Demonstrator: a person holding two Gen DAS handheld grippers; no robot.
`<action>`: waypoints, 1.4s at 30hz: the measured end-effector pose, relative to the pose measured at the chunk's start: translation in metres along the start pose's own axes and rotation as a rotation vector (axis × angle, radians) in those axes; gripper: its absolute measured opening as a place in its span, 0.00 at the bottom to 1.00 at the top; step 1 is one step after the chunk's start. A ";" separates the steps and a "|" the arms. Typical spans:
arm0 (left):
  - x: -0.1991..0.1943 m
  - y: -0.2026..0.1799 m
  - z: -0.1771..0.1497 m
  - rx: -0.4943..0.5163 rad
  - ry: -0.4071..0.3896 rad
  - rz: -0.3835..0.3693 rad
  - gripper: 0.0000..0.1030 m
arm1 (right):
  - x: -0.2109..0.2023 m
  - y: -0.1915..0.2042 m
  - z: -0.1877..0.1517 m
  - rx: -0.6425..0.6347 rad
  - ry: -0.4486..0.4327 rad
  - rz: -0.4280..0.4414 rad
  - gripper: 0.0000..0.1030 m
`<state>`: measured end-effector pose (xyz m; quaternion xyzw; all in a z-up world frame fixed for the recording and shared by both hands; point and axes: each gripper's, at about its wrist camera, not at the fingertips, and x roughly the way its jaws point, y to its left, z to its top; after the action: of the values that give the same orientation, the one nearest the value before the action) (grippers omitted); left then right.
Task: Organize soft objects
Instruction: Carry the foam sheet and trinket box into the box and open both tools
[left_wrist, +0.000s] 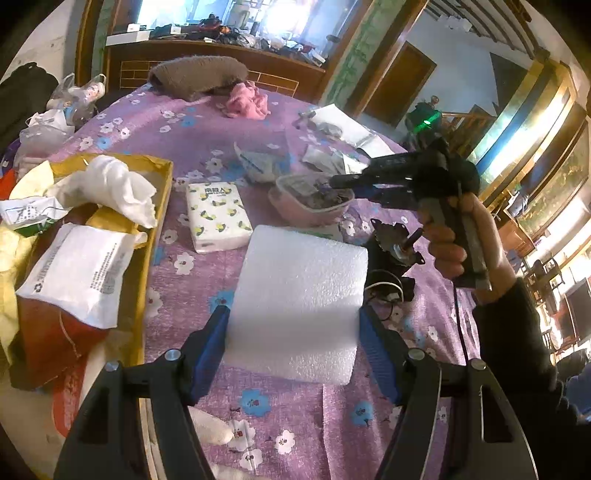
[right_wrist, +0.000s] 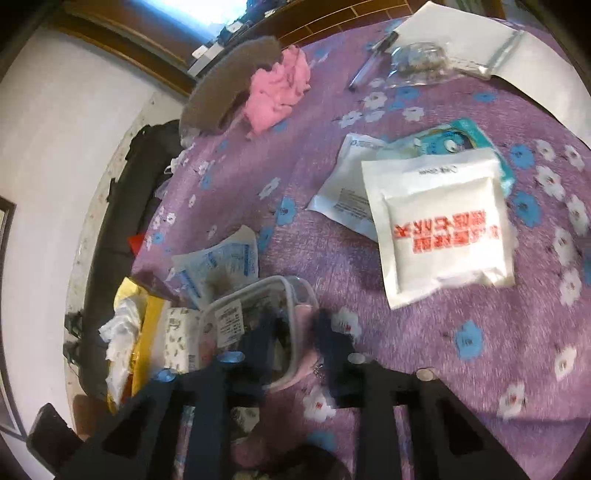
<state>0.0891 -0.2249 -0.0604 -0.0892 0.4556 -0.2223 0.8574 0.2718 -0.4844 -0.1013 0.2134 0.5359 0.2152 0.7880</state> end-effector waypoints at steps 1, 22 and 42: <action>-0.002 -0.001 -0.001 0.000 0.000 0.001 0.67 | -0.006 0.002 -0.004 0.002 -0.017 0.016 0.19; -0.130 0.065 -0.025 -0.105 -0.174 0.190 0.67 | -0.086 0.177 -0.139 -0.120 -0.328 0.130 0.19; -0.088 0.156 -0.001 -0.153 -0.123 0.266 0.67 | 0.041 0.240 -0.111 -0.197 -0.249 -0.047 0.22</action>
<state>0.0923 -0.0459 -0.0516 -0.1065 0.4254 -0.0655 0.8963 0.1549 -0.2535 -0.0334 0.1474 0.4153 0.2201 0.8703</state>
